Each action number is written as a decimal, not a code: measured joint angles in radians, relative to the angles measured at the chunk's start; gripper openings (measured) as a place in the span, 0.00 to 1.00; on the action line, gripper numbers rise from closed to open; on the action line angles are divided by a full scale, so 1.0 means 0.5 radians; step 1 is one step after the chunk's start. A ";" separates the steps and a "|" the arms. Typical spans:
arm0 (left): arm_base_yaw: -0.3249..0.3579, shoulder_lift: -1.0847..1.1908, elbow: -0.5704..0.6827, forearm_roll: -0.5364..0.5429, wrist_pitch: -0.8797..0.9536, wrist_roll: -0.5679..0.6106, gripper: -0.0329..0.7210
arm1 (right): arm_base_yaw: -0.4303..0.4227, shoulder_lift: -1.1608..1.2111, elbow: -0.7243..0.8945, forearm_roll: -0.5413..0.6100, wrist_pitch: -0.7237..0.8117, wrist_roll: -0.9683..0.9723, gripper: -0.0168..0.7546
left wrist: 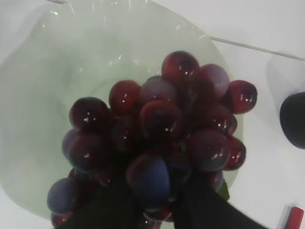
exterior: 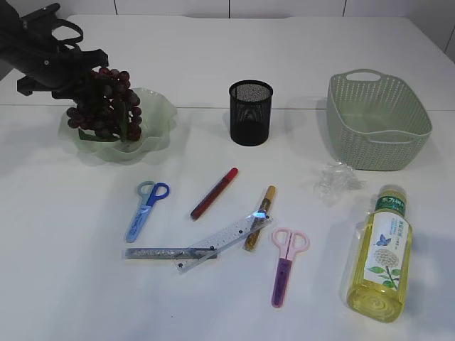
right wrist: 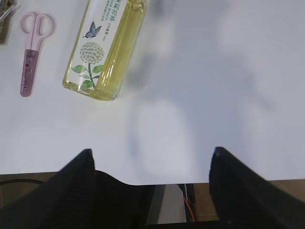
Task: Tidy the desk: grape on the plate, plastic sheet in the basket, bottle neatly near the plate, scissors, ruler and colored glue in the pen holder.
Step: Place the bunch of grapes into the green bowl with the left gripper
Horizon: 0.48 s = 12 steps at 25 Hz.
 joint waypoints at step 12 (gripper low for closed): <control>0.000 0.023 -0.001 0.000 -0.039 0.072 0.40 | 0.000 0.000 0.000 0.000 0.000 0.000 0.77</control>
